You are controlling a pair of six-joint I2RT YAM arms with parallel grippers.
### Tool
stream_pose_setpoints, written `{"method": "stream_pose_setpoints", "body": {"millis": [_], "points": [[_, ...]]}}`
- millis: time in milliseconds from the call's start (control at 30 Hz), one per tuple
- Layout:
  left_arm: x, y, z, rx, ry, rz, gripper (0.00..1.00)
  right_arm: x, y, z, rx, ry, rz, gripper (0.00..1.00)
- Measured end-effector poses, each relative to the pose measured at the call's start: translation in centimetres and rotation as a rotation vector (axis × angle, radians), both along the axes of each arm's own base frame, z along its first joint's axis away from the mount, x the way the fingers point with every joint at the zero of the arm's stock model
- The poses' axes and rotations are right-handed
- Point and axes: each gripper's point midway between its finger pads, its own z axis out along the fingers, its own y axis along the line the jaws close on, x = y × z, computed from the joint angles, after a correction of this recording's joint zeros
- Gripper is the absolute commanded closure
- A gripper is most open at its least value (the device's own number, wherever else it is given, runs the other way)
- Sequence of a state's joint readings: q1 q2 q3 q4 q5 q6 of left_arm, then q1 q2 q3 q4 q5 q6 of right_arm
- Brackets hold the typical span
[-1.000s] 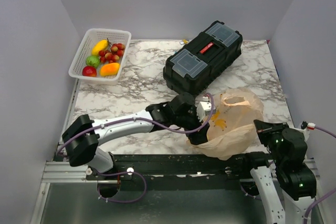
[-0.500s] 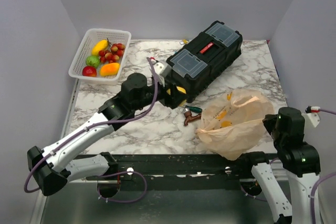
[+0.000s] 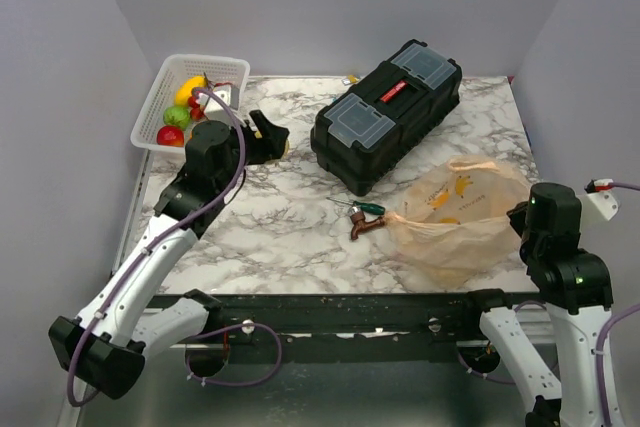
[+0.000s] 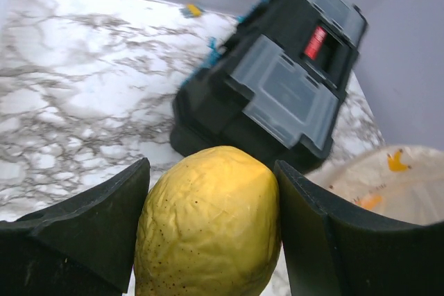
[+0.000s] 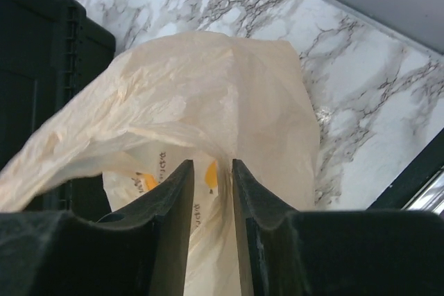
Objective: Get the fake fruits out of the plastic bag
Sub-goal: Place the plastic bag at the center of the board.
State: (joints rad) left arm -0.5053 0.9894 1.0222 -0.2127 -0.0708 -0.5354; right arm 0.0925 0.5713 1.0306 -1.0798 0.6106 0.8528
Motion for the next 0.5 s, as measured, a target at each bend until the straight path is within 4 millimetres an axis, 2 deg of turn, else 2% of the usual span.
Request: {"method": "stream_pose_setpoints", "body": {"millis": [100,200,300,367,500], "points": [[2.1,2.7,-0.5,-0.03,0.029,0.121,1.0,0.1,0.1,0.1,-0.018,0.008,0.022,0.58],[4.6,5.0,-2.1,-0.067,0.085,0.23,1.0,0.1,0.4,0.1,-0.026,0.01,0.055,0.41],[7.6,7.2,-4.1,-0.105,0.16,0.325,1.0,0.0,1.0,0.3,-0.028,0.005,0.107,0.28],[9.2,8.4,-4.8,-0.124,0.179,0.363,1.0,-0.2,1.4,0.5,-0.026,-0.008,0.145,0.2],[13.2,10.7,-5.5,-0.16,0.163,0.428,1.0,-0.7,2.7,1.5,-0.018,-0.048,0.239,0.14]]}}
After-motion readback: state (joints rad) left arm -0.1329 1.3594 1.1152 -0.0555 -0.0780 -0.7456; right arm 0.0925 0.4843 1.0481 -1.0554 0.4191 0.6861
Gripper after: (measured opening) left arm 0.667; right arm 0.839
